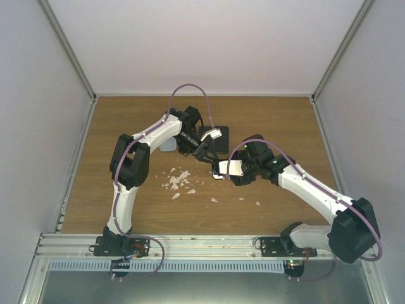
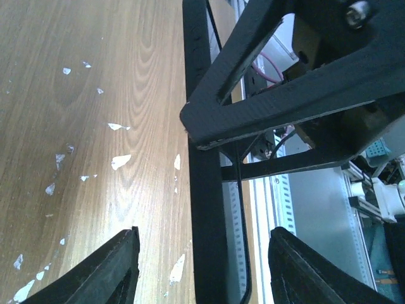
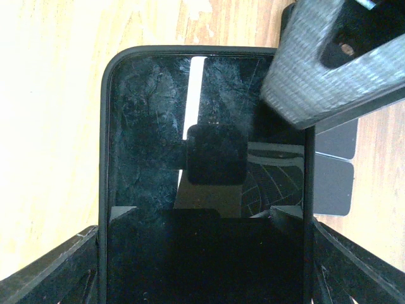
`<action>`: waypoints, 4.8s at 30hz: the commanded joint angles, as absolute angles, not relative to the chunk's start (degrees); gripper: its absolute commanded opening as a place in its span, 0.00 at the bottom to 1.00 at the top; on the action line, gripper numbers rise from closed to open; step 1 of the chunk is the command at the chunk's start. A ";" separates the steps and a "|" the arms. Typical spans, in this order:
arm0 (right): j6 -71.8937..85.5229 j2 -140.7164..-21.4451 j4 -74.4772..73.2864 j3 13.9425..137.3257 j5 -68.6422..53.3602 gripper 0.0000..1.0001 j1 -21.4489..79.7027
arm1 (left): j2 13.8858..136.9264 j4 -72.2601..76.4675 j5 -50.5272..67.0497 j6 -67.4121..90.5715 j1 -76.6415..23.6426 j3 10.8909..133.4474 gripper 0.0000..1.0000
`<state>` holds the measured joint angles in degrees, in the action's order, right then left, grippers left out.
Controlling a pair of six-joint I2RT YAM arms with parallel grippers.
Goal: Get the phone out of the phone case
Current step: Adjust the phone, then remove the phone case from the phone.
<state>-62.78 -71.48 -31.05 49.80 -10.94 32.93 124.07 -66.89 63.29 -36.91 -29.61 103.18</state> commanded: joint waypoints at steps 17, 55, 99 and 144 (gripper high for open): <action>-60.67 -67.08 -26.09 52.12 -7.39 0.71 33.72 | 120.17 -62.16 67.01 -32.37 -27.96 103.25 0.00; 36.77 -81.64 0.43 83.77 -60.30 0.95 8.73 | 89.83 44.70 59.50 58.40 -14.26 77.82 0.00; 58.84 -90.00 25.90 83.44 -60.81 0.00 12.36 | 88.81 35.22 61.05 50.25 -15.89 73.78 0.41; 62.17 -86.15 44.24 71.79 -77.53 0.00 10.63 | 88.09 -1.95 57.19 12.74 -22.63 78.31 0.18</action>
<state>58.74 -87.85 37.36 71.92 -76.38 10.22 86.63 -1.32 61.36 14.11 -22.52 77.03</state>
